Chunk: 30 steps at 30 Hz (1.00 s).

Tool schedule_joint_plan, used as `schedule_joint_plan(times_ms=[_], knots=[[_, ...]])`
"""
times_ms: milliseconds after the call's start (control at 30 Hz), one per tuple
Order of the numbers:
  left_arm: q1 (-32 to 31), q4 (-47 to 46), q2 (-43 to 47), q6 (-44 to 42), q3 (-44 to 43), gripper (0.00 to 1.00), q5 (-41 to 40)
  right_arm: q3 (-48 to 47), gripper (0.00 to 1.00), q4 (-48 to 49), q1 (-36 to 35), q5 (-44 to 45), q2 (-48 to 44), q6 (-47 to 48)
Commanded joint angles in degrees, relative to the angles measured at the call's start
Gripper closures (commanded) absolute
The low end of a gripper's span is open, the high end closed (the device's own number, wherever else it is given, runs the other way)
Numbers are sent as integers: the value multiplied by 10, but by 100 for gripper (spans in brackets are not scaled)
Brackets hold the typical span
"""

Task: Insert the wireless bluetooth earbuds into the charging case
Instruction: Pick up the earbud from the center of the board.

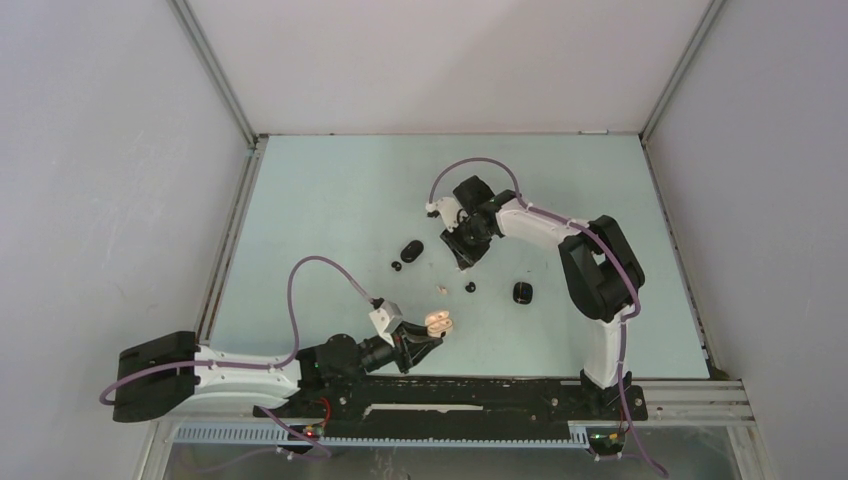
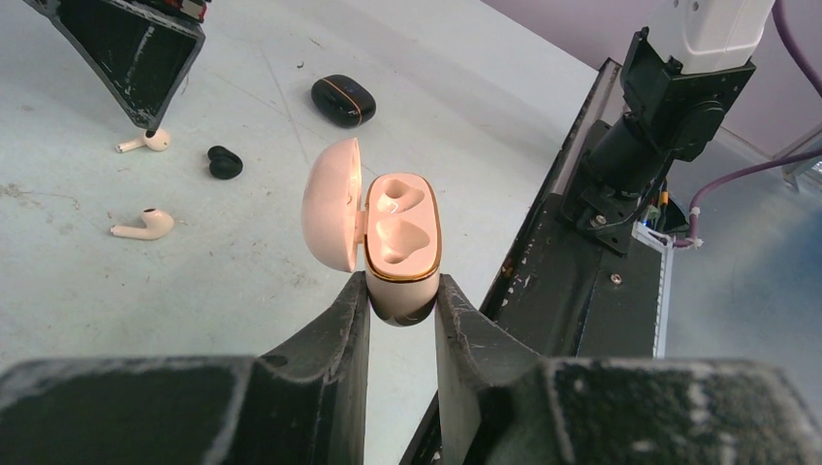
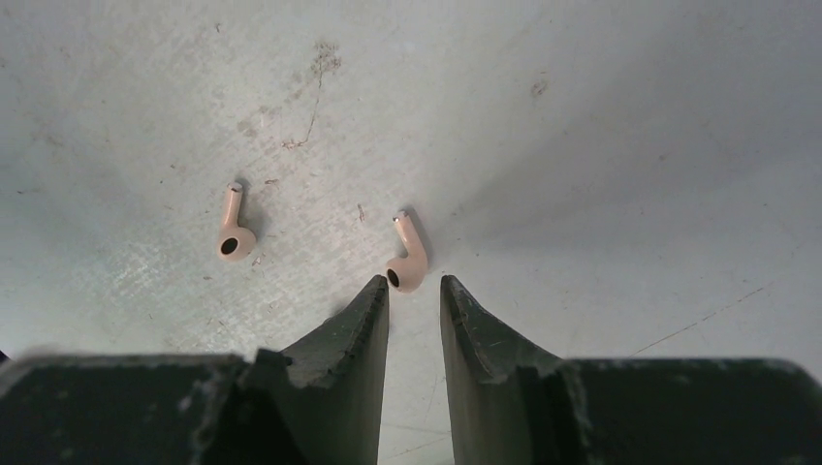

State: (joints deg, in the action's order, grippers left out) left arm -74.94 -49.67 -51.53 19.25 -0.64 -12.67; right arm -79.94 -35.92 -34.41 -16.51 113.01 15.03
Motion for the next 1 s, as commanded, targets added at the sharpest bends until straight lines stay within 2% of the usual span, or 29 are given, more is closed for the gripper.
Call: schedule_joint_plan(times_ms=[0,633,967], knots=[[-3,-19,-3,4,-8,100,7,-26,71,7,0,-5,3,-7],[-7,-19,-4,8,-7,100,3,-31,77,14,-20,29,30,-3],[-8,-19,-7,3,-8,100,3,0,72,4,-29,33,9,7]])
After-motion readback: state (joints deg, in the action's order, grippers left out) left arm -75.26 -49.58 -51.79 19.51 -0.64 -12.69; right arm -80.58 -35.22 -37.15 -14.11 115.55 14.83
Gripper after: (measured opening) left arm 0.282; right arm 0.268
